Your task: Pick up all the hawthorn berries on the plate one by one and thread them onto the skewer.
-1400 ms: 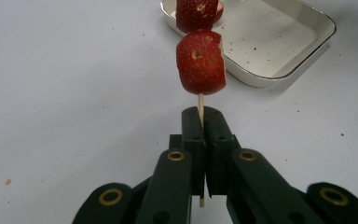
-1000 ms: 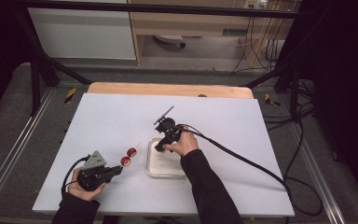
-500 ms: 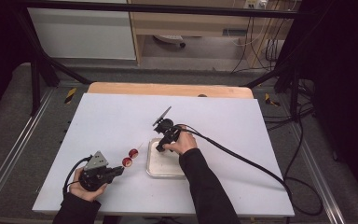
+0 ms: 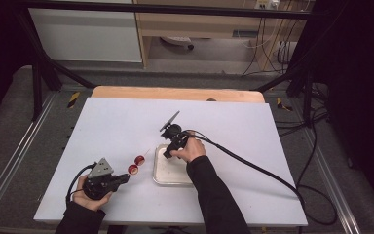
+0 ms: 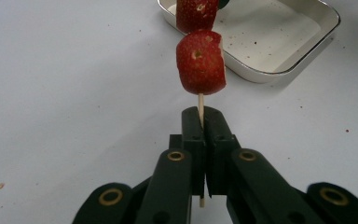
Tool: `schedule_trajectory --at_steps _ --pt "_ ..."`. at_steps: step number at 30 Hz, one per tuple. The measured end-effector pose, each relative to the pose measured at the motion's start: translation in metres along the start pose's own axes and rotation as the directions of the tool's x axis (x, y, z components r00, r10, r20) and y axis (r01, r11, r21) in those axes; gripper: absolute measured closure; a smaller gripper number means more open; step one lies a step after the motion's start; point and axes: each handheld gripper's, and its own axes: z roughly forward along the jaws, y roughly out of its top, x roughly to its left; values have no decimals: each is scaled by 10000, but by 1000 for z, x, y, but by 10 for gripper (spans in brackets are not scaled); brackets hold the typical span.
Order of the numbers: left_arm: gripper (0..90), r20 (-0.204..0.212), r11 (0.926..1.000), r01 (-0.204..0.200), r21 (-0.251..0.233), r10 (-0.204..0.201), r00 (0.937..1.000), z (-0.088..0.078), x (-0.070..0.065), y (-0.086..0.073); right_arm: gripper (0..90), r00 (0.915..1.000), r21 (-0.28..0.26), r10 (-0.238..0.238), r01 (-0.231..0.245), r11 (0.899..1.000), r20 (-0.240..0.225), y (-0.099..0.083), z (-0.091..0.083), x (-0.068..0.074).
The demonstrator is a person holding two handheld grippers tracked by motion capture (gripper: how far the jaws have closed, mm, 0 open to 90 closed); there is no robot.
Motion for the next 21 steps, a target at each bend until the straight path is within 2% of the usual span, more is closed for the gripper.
schedule_trajectory --at_steps 6,11,14,17,21 --pt "881 -12 9999 -77 -67 77 10000 0 -4 1 617 9996 -550 276 -276 9981 -14 -7 -19 5" --pt "881 -2 9997 -180 -141 180 9998 1 -9 4 617 9978 -1232 565 -604 9905 -349 -23 -32 6" --pt "882 8 9996 -263 -143 263 9997 2 -13 5 618 9960 -1689 689 -777 9826 -577 -35 -37 6" --pt "882 31 9994 -327 -133 328 9995 4 -17 7 618 9925 -2221 927 -1084 9690 -797 -49 -42 5" --pt "881 76 9993 -333 -162 334 9994 8 -24 9 619 9835 -3084 1310 -1640 9370 -1250 -67 -47 3"
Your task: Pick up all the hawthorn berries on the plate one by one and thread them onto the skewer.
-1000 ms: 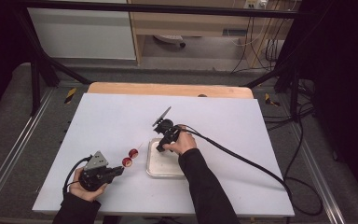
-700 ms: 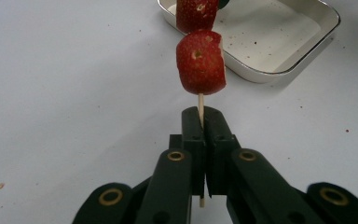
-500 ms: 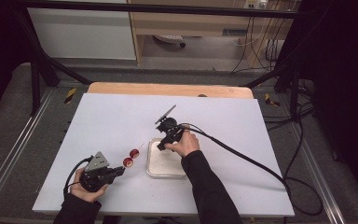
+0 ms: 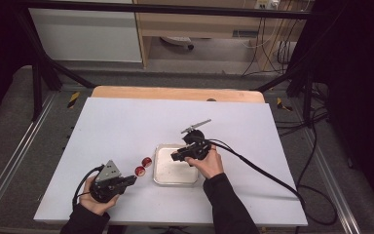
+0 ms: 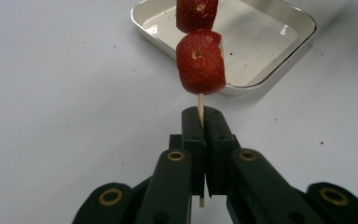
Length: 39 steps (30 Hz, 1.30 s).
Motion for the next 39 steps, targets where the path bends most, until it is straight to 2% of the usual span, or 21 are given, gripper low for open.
schedule_trajectory --at_steps 2,6,10,12,18,27,30,35,39 --pt "881 19 10000 -18 4 18 10000 2 -3 1 619 9997 -505 221 -227 9985 -116 -7 -5 -2" --pt "882 -6 10000 65 -30 -65 10000 5 -10 3 619 9971 -1351 686 -726 9882 -338 -20 -11 -7" --pt "882 -28 9999 55 -90 -55 10000 8 -17 5 619 9904 -2230 1206 -1329 9657 -680 -28 -16 -12" --pt "882 -121 9998 151 -91 -152 9998 10 -19 6 619 9855 -2637 1488 -1655 9503 -822 -32 -19 -14" --pt "882 -190 9977 600 -307 -606 9980 13 -26 11 619 9708 -3820 2054 -2376 8931 -1236 -41 -25 -16" --pt "882 -99 9934 1023 -521 -1029 9946 21 -38 18 620 9574 -4839 2377 -2881 8264 -1641 -43 -22 -14" --pt "882 -79 9899 1235 -700 -1243 9922 22 -41 21 621 9553 -5232 2432 -2956 7993 -1682 -42 -21 -13" --pt "882 -24 9856 1442 -881 -1450 9894 25 -45 25 621 9475 -5803 2510 -3198 7490 -1982 -42 -19 -10" --pt "882 -18 9821 1579 -1027 -1589 9873 28 -47 28 621 9441 -6291 2535 -3293 7041 -2106 -42 -18 -9"
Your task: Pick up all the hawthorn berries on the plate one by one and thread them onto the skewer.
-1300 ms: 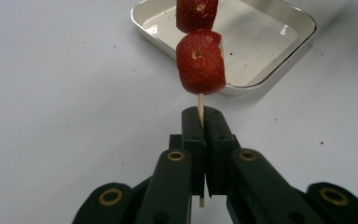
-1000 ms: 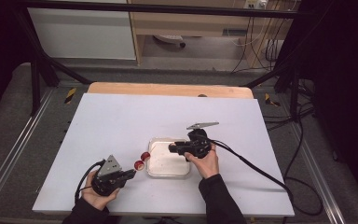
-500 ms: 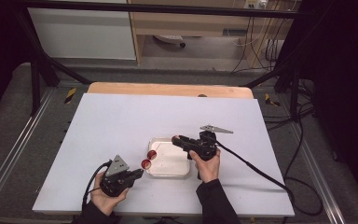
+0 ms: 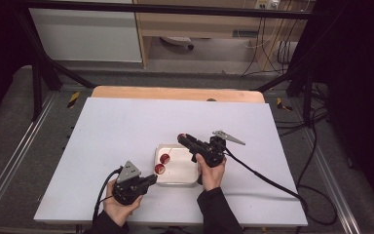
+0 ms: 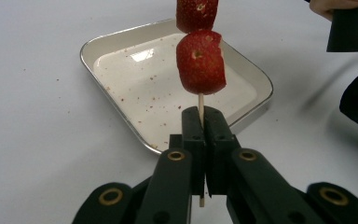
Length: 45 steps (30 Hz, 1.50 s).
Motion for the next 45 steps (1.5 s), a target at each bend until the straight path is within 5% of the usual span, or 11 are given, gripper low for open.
schedule_trajectory --at_steps 18,45 --pt "882 -211 9983 97 -575 -109 9997 12 -10 10 622 9966 -1439 658 -724 9869 -505 -2 0 5" --pt "882 -283 9976 83 -695 -102 9995 12 -12 10 622 9867 -1434 1327 -1453 9789 -943 -9 4 3"
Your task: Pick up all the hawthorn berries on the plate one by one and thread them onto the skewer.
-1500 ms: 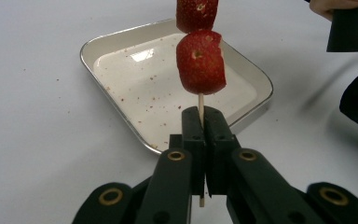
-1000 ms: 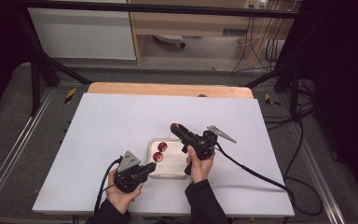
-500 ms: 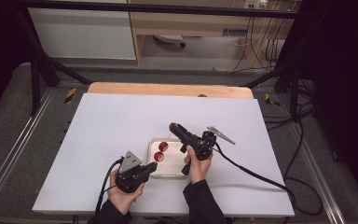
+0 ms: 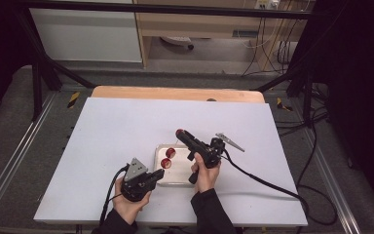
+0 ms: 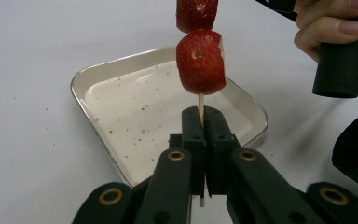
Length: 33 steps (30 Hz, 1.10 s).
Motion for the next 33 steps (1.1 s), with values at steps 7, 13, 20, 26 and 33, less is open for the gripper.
schedule_trajectory --at_steps 7,13,20,26,33 --pt "883 -68 9999 155 -70 -156 9999 1 -1 1 622 9995 64 303 -303 9995 -41 -6 1 -1" --pt "883 -130 9997 185 -129 -187 9997 3 -3 -1 623 9990 -60 446 -446 9990 -79 -9 1 0" --pt "883 -183 9997 178 -153 -181 9997 3 -5 -2 624 9982 -142 604 -604 9981 -54 -15 1 -1" --pt "884 -241 9997 241 -75 -242 9994 5 -4 -3 625 9981 -52 611 -612 9981 -70 -18 0 0" --pt "888 -247 9995 165 -286 -172 9995 -1 -1 -1 627 9987 120 514 -513 9986 -57 -16 0 0"
